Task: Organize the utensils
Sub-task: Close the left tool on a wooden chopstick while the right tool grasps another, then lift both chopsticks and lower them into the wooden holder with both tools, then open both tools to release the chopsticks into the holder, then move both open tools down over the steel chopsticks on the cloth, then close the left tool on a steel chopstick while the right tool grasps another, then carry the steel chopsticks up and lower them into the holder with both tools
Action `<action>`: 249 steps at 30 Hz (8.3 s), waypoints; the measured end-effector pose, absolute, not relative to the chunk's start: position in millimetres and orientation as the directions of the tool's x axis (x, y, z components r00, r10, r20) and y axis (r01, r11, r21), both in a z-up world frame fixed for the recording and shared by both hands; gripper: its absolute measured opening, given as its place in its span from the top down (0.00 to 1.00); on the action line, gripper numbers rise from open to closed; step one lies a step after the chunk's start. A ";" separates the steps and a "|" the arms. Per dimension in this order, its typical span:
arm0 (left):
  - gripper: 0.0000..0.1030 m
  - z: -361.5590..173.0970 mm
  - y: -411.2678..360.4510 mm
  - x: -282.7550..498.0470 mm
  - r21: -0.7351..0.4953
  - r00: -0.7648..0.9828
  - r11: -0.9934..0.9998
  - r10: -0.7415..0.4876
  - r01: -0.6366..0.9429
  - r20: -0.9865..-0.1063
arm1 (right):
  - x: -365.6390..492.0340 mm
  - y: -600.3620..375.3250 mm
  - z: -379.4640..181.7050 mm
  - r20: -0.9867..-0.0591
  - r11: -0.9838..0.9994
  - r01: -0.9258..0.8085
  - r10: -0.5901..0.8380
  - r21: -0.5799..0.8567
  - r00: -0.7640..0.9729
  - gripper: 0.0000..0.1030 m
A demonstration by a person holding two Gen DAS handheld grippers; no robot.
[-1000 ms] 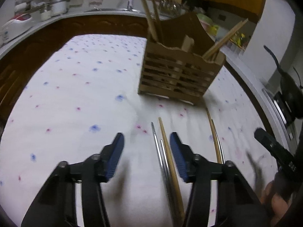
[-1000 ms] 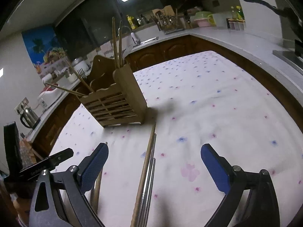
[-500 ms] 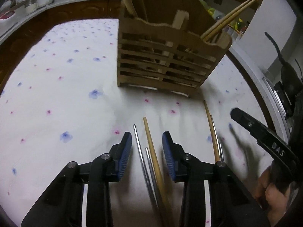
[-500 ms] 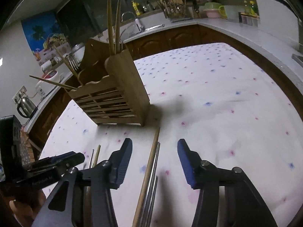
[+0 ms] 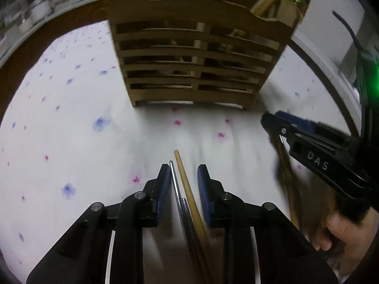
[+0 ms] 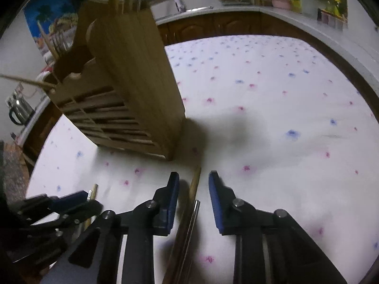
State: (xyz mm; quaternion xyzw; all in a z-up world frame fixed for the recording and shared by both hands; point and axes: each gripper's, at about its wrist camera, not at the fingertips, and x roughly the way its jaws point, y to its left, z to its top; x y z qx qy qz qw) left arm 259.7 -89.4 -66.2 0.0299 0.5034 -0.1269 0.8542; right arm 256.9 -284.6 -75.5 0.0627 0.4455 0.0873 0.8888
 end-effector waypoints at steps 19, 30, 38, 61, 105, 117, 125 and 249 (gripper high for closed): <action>0.96 -15.9 -49.7 230.5 -0.245 0.537 0.942 -0.333 0.230 -0.775 | 205.3 -297.9 -18.7 -0.663 0.940 -0.118 0.310 0.319 0.681 0.95; 0.96 53.6 -20.6 180.9 -0.297 0.649 0.919 -0.394 0.260 -0.651 | 145.0 -301.3 54.7 -0.508 0.917 -0.186 0.354 0.352 0.786 0.95; 0.96 82.7 -7.5 165.9 -0.299 0.706 0.918 -0.391 0.259 -0.591 | 121.3 -305.4 90.6 -0.419 0.921 -0.208 0.340 0.329 0.842 0.95; 0.96 131.8 3.4 174.7 -0.270 0.797 0.932 -0.349 0.242 -0.492 | 124.2 -305.7 126.9 -0.333 0.930 -0.222 0.317 0.292 0.888 0.95; 0.95 106.3 -16.5 307.0 -0.238 0.842 0.966 -0.210 0.101 -0.496 | 244.6 -295.6 95.5 -0.397 0.947 -0.144 0.254 0.286 0.882 0.95; 0.80 111.8 -15.9 305.7 -0.261 0.832 0.958 -0.243 0.123 -0.498 | 243.8 -302.0 98.8 -0.376 0.933 -0.149 0.273 0.328 0.885 0.89; 0.26 140.9 -8.5 264.3 -0.273 0.878 0.953 -0.241 0.133 -0.413 | 217.8 -322.8 117.4 -0.279 0.917 -0.145 0.260 0.372 0.924 0.18; 0.96 80.6 5.8 151.3 -0.261 0.721 0.921 -0.388 0.288 -0.574 | 104.5 -301.7 81.7 -0.470 0.935 -0.189 0.318 0.301 0.823 0.96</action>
